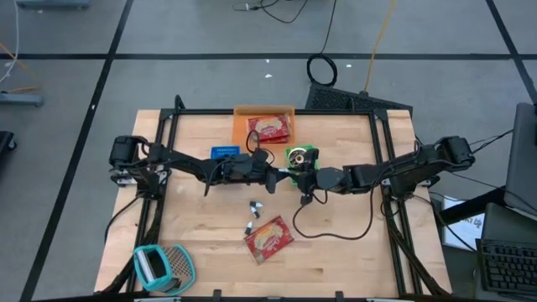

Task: Pick & Place Food Item
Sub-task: Put the green food coloring bottle into the blue bin

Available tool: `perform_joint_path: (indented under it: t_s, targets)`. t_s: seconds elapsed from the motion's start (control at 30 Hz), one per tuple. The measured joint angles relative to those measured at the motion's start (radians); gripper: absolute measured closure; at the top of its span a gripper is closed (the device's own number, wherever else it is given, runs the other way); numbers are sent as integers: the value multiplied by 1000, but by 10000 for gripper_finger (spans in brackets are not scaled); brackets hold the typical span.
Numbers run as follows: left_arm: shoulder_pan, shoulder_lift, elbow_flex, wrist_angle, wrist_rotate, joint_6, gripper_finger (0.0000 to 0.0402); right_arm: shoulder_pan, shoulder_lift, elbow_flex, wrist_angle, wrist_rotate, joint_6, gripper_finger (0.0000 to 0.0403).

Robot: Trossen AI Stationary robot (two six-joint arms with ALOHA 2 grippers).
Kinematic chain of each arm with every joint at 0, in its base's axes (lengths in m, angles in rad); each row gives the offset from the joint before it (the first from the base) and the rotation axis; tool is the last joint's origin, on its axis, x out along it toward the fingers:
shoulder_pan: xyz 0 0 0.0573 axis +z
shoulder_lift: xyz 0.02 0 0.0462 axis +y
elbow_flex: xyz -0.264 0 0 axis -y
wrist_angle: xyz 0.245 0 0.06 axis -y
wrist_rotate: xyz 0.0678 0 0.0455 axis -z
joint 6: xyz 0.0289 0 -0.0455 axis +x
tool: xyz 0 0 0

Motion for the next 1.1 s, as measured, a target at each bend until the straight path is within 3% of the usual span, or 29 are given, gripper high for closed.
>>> perform_joint_path:
  t_s: [0.37, 0.57, 0.93, 1.1]
  targets:
    - [4, -37, 0, -65, -65, 194, 340, 0, 2, 1, -18, -21, 195, 218]
    - [-5, -163, -35, -233, -244, 258, 341, 1, 2, 0, -69, -34, 253, 163]
    - [-34, -374, -375, -64, -397, 209, 342, -9, 2, 0, -20, -33, 228, 156]
    - [-51, -432, -483, 11, -397, 232, 343, -44, -10, 0, -28, -180, 253, 160]
